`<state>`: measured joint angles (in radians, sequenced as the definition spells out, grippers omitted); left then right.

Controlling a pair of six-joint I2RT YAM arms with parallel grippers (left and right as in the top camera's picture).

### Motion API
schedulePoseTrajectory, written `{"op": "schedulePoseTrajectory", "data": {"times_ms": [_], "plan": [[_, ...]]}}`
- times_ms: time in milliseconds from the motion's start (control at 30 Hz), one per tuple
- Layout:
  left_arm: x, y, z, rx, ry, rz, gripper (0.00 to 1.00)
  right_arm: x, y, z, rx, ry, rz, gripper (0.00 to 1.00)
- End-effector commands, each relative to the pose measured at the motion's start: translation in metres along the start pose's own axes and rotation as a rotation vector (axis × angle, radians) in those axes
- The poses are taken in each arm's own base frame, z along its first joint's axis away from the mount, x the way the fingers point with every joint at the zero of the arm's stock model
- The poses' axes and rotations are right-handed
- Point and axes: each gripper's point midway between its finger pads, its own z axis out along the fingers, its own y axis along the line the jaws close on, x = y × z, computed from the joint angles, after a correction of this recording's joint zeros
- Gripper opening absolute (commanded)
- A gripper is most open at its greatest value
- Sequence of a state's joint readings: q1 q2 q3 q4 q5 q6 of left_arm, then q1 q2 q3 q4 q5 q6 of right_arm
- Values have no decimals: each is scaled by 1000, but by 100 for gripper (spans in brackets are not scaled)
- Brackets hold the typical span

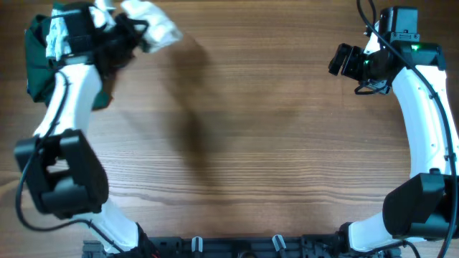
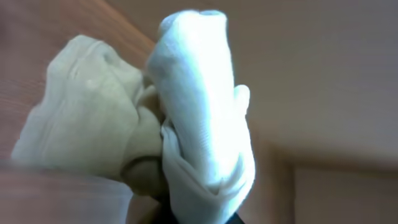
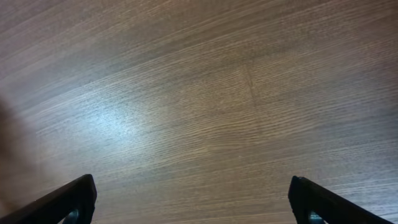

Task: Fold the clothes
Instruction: 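Carry the bundle with the left gripper onto the green garment stack, then release the bundle and press it onto the stack with the left gripper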

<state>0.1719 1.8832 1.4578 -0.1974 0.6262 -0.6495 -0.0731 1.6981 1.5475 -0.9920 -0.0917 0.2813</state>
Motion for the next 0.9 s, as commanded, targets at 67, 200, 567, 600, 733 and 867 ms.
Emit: {"op": "schedulePoseTrajectory", "data": {"times_ms": [67,200,567,600,733,867], "plan": [[-52,-4,-107,-184,-249,-15,4,-8,0,0,9,-29,-23,100],[-49,0,-169,-363,-372,-58,4,-8,0,0,8,-31,-21,100],[-62,47,-219,-507,-512,-277,4,-7,0,0,9,-26,-20,100],[-64,53,-220,-519,-513,-289,4,-7,0,0,9,-27,-20,100],[-67,77,-199,-541,-472,-316,4,-10,1,-1,6,-38,-20,100],[-83,88,-183,-522,-496,-309,4,-8,0,0,8,-31,-20,100]]}}
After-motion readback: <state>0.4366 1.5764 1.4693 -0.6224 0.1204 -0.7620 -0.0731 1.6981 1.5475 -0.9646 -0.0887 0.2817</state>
